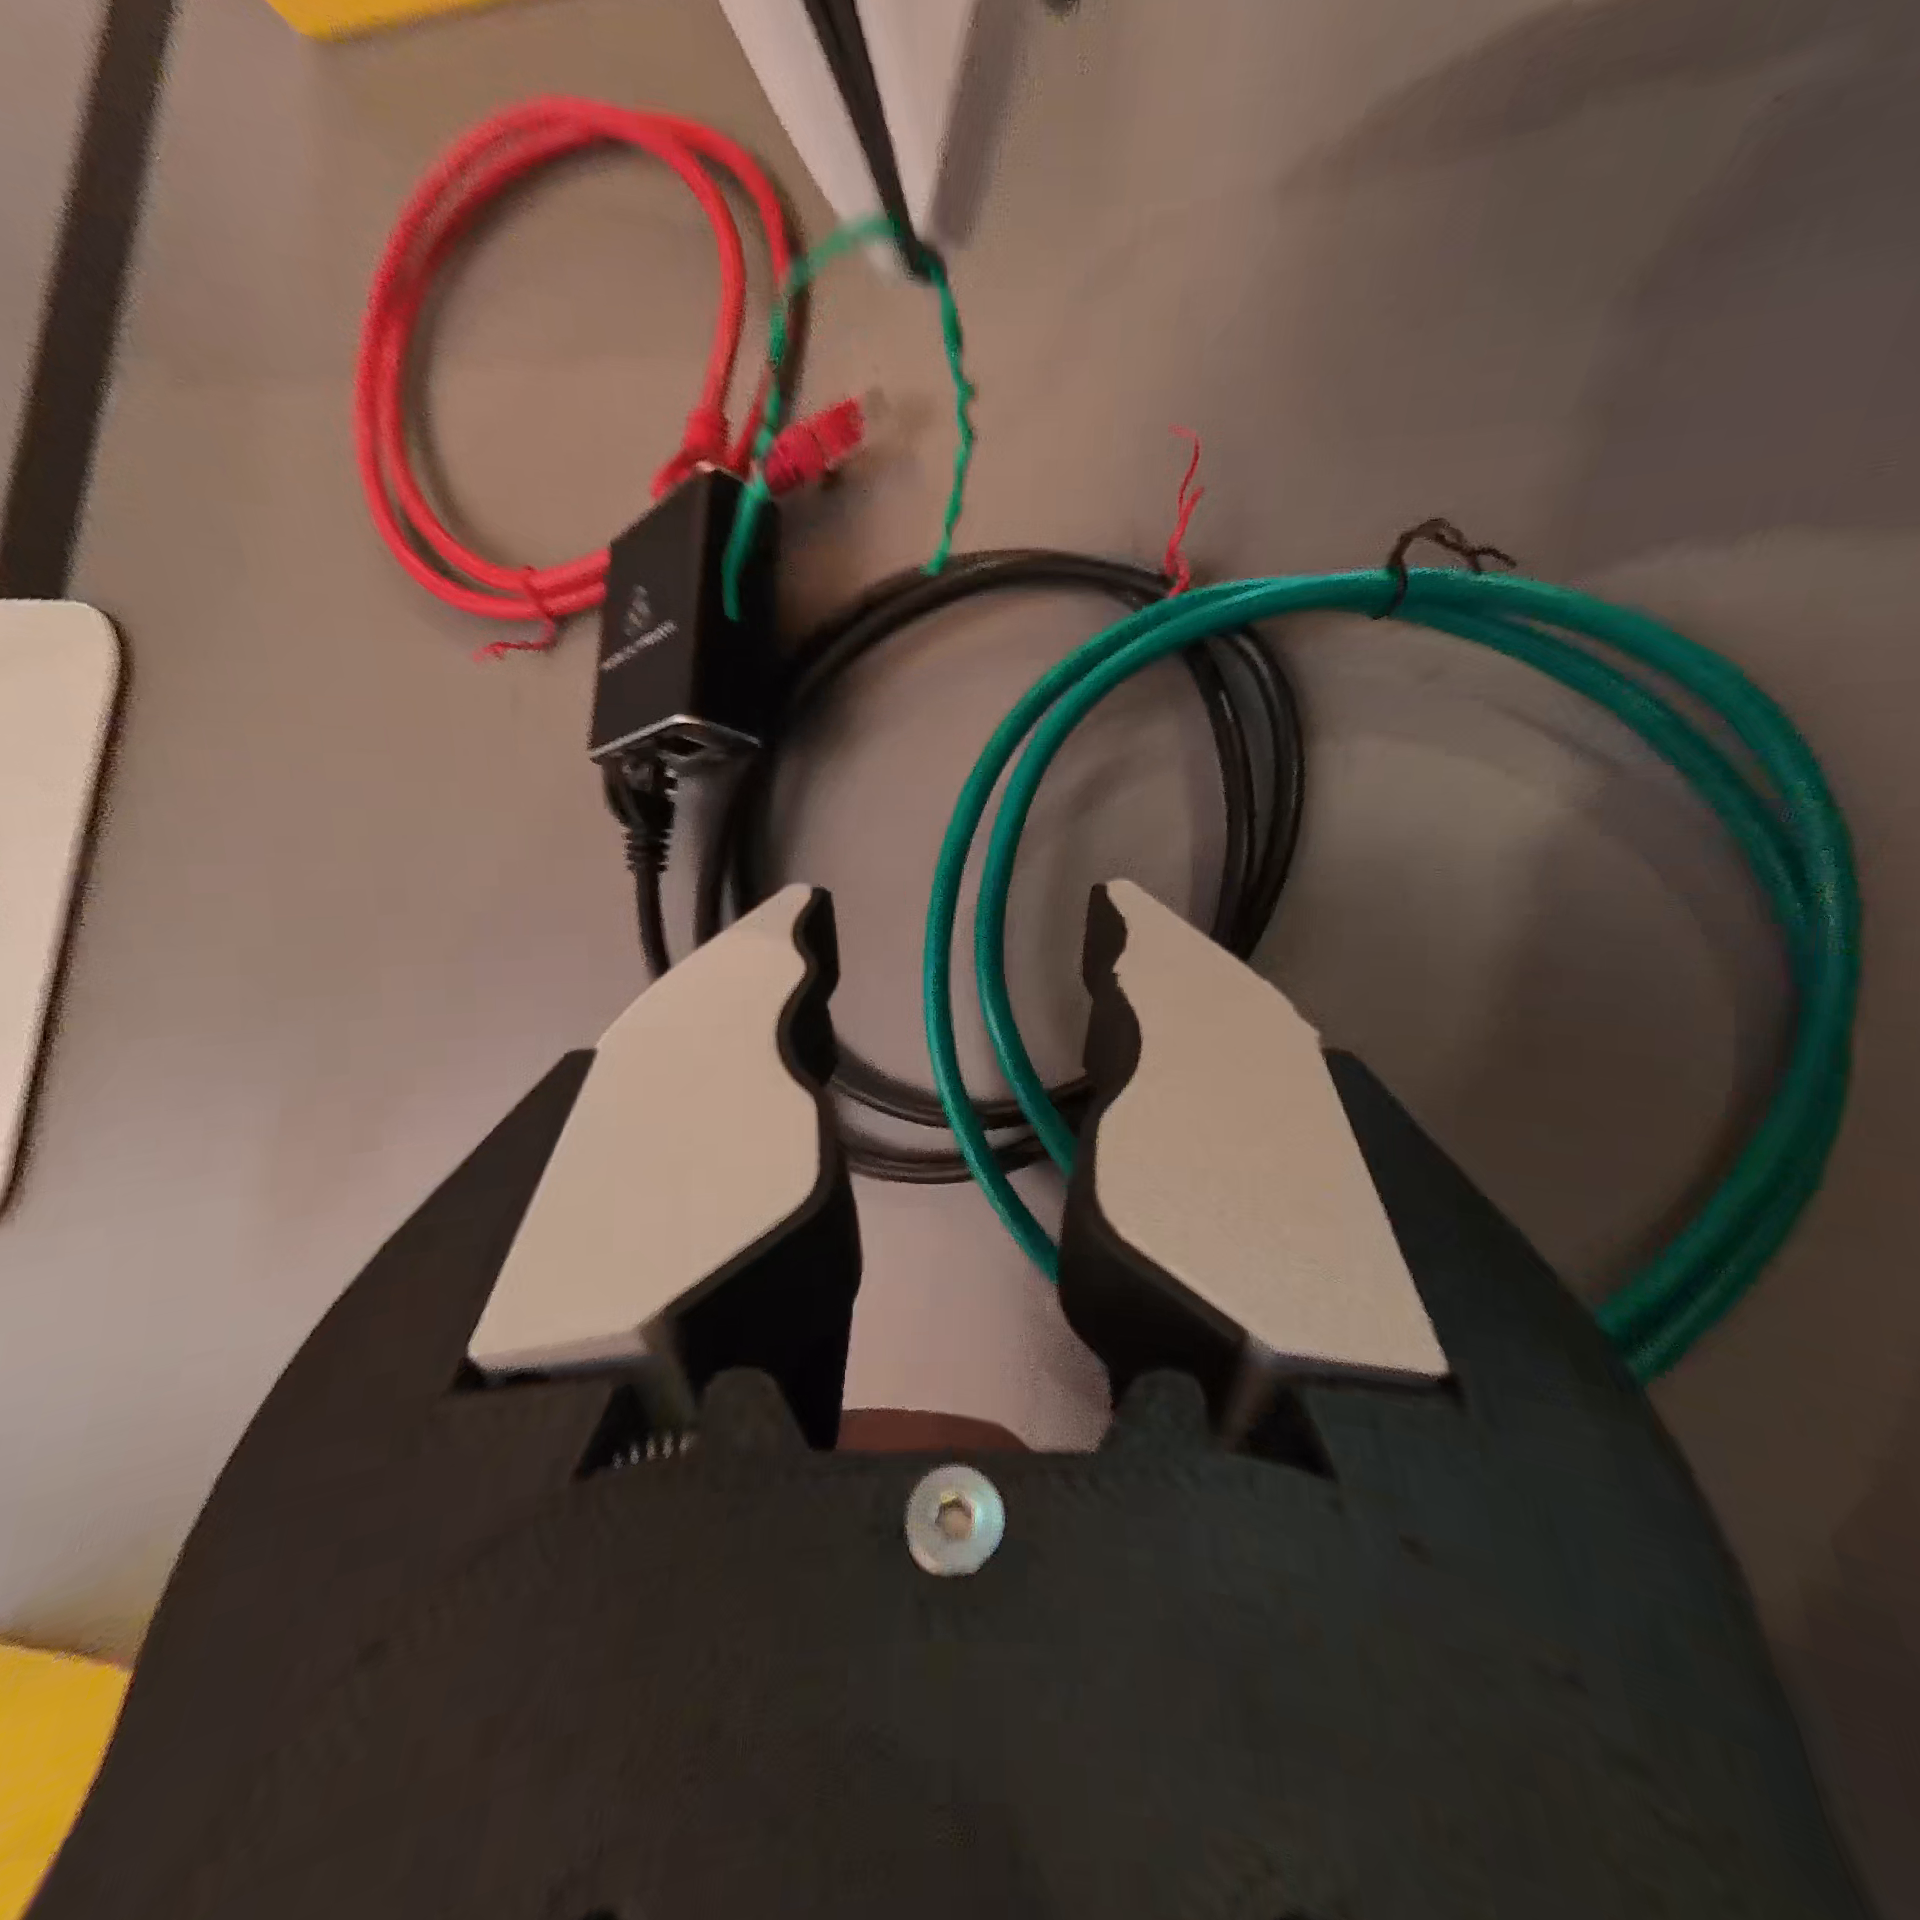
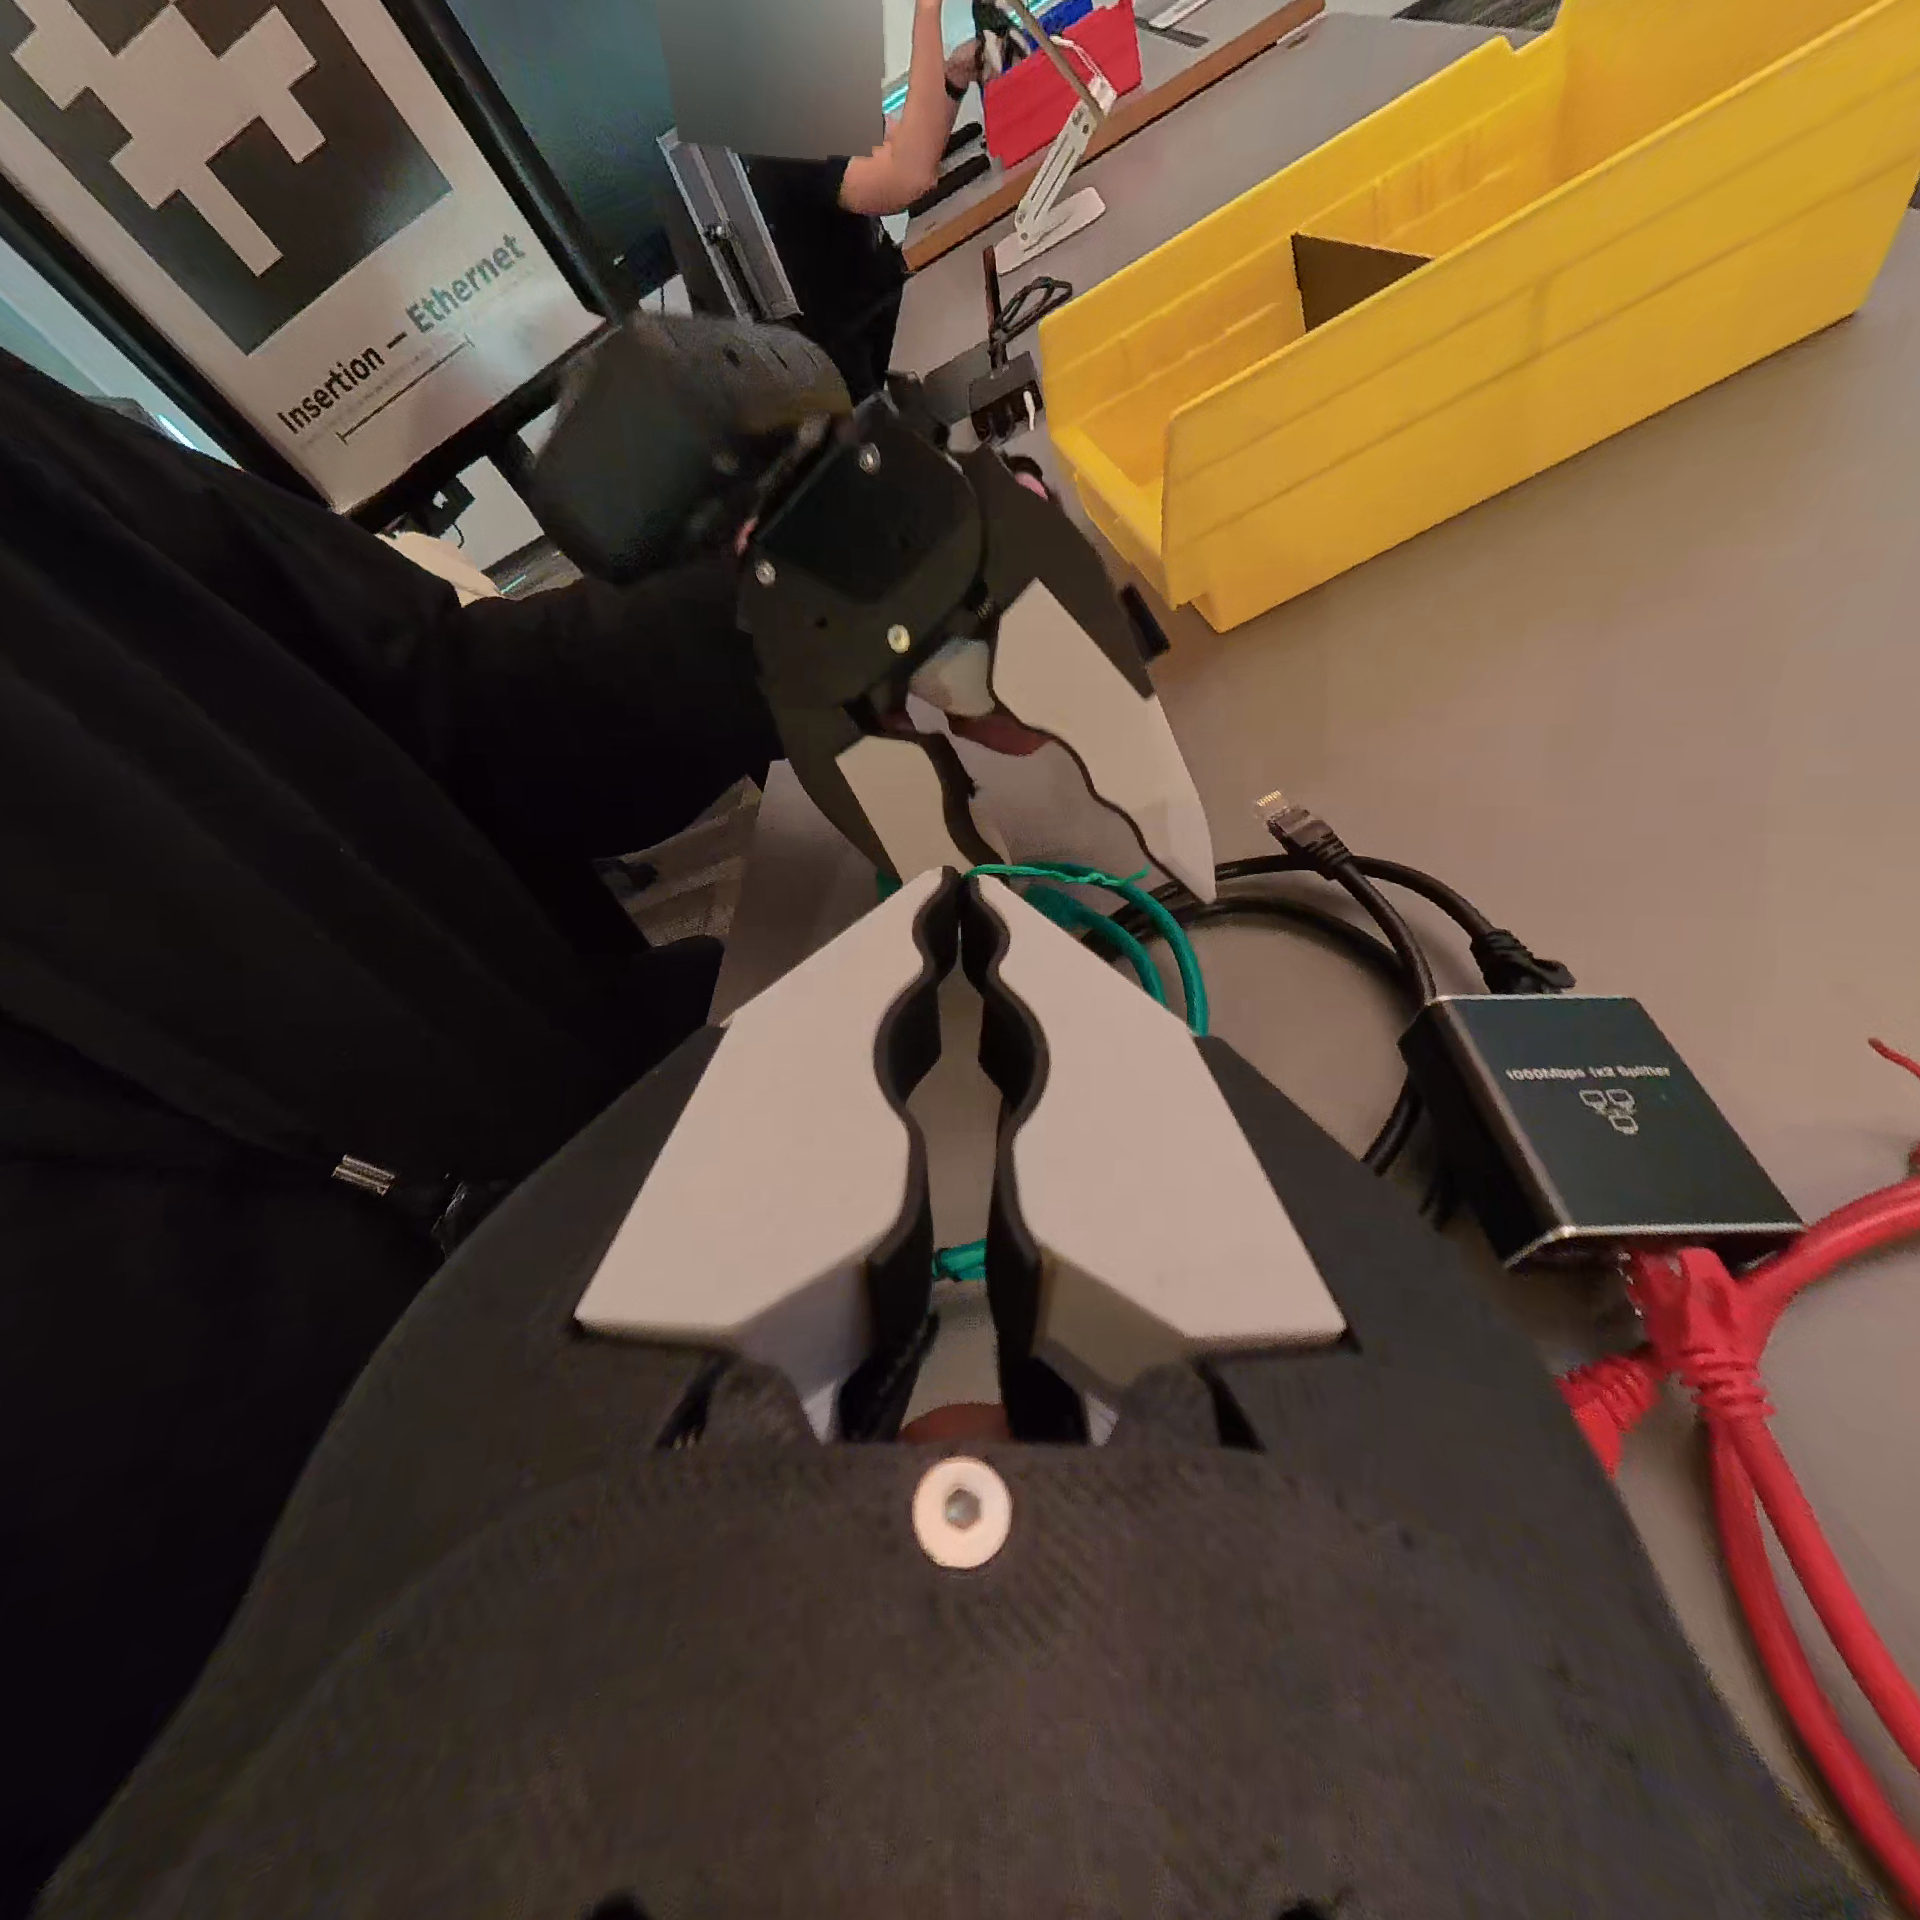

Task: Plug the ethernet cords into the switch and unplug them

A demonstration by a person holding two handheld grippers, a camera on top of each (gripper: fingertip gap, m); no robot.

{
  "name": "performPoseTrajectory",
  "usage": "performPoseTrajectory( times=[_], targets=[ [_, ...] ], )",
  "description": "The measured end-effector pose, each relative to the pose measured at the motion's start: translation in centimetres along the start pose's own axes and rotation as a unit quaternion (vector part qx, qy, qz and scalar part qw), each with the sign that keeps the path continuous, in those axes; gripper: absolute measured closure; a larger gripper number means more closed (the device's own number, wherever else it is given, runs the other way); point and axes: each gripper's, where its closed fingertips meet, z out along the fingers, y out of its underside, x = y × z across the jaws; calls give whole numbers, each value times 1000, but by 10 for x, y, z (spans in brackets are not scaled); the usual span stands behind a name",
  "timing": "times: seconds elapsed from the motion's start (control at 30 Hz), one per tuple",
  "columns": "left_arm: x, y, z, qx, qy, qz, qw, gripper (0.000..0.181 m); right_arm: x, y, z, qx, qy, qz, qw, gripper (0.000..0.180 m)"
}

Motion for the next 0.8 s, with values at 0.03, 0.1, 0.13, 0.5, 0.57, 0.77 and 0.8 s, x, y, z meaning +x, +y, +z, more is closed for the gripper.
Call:
performPoseTrajectory(
  times=[0.03,0.1,0.13,0.5,0.57,0.77,0.8],
  targets=[
    [3,4,7,-10,8,-3,1000,136,2,1,-2,1,1,3,1000,180],
    [2,10,19,-30,1,7,1000,137,4,4,-6,3,1,9,1000,180],
    [5,12,23,-36,7,9,999,139,6,6,-8,3,1,12,1000,180],
    [-10,15,35,-47,-51,29,997,169,7,17,-8,-7,-6,24,1000,180],
    [-14,11,32,-34,-62,24,997,169,6,17,-7,-7,-7,25,1000,180],
    [-31,-2,21,12,-110,19,994,172,15,17,-3,-1,7,36,999,180],
    [-32,-5,19,21,-110,16,994,173,19,18,-3,-3,19,37,999,180]
  ],
)
